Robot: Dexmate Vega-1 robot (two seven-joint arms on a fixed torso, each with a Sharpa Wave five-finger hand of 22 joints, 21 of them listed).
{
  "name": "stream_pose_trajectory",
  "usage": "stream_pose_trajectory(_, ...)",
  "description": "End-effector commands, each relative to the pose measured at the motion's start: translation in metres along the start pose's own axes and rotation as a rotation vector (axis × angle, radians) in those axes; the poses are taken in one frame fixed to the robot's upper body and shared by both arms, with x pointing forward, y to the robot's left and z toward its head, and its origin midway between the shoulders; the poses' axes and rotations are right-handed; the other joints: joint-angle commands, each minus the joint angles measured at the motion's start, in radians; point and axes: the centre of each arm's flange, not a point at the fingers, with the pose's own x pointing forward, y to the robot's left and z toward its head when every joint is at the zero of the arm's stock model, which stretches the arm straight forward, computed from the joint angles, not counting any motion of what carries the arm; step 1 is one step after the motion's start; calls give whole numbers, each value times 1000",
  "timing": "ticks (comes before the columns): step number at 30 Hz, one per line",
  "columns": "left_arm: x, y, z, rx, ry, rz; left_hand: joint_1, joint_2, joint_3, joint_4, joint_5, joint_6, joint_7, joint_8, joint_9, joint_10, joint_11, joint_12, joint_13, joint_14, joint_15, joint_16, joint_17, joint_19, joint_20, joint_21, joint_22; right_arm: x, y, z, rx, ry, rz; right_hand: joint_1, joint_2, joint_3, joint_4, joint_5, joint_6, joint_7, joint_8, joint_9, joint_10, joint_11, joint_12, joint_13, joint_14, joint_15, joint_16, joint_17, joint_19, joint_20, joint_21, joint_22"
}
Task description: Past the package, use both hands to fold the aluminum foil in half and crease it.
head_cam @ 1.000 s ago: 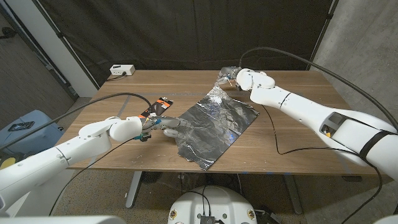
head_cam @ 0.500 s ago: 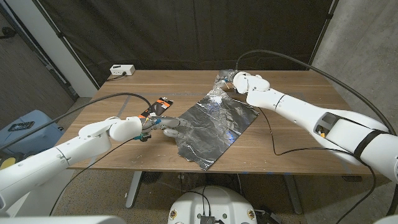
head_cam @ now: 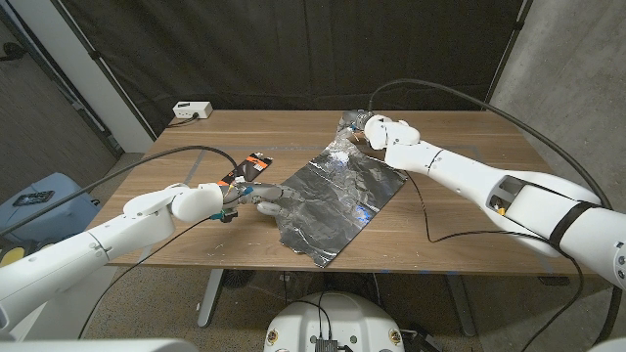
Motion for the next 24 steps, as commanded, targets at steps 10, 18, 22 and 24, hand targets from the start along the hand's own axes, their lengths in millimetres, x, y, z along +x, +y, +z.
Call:
stream_pose_trajectory(10, 1, -4, 2, -21, -12, -18, 12, 3, 7, 0, 7, 20, -3, 5, 4, 3, -5, 5, 0, 4, 3, 8, 3, 25, 9, -5, 3, 12, 22, -5, -28, -17, -53, 66, 16, -14, -1, 19, 99, -20, 22, 2, 98, -17, 24, 7, 68, -167, 23, 12, 42, -85, 8, 5)
stream_pose_trajectory(18, 2, -6, 3, -30, -20, -28, 12, 3, 7, 1, 7, 25, -6, 6, 4, 4, -4, 5, 0, 6, 5, 8, 3, 26, 10, -7, 3, 15, 25, -9, -32, -17, -58, 101, 23, -24, 0, 22, 173, -26, 36, 0, 157, -17, 37, 8, 99, -171, 31, 19, 58, -100, 8, 5)
stream_pose_trajectory(22, 2, -6, 3, -35, -20, -28, 12, 2, 7, 2, 7, 28, -6, 7, 4, 4, -4, 5, 0, 6, 6, 8, 3, 27, 10, -8, 3, 14, 25, -10, -40, -22, -67, 125, 29, -25, -1, 23, 205, -32, 40, -2, 183, -17, 42, 8, 118, -175, 35, 22, 66, -107, 8, 5)
stream_pose_trajectory(24, 2, -6, 3, -36, -19, -28, 12, 3, 7, 2, 7, 32, -5, 8, 4, 4, -3, 5, 0, 6, 6, 8, 3, 28, 10, -9, 3, 14, 25, -10, -43, -24, -71, 134, 33, -26, -1, 23, 213, -33, 41, -2, 193, -17, 44, 9, 125, -177, 36, 23, 71, -111, 9, 5)
